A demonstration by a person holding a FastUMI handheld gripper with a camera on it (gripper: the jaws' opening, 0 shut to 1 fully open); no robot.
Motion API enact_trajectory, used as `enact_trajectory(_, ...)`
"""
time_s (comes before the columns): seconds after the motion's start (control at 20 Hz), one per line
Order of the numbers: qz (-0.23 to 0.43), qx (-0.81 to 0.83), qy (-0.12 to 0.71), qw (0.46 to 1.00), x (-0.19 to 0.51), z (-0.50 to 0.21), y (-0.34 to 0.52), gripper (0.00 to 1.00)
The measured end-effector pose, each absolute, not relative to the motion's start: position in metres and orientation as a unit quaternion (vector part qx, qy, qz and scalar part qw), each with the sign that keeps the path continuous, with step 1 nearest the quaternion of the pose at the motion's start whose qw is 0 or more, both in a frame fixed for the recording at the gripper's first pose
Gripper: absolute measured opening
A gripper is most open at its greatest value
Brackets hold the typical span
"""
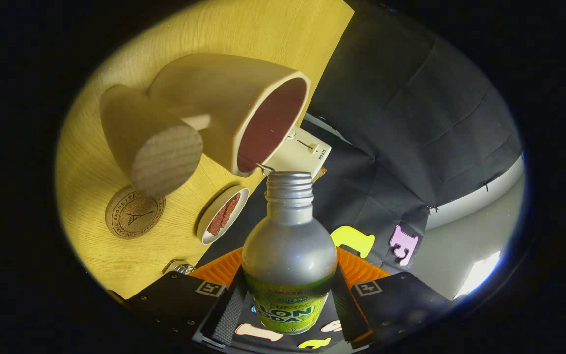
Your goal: Take the bottle from table, then pour the juice into the cup, finally place the bottle on the coaster
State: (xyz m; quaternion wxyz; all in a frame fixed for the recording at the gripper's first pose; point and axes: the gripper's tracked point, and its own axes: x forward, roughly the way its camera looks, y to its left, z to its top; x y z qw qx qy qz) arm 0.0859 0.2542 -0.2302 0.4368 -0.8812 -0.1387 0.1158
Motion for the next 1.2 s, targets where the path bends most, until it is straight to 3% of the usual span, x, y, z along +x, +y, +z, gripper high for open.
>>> enact_trajectory(0.7, 0.117, -0.877, -0.139, 0.445, 0.085, -0.233, 0.257, 0.80)
enact_trajectory(1.2, 0.082, -0.802, -0.161, 0.570, 0.083, -0.216, 0.250, 0.80)
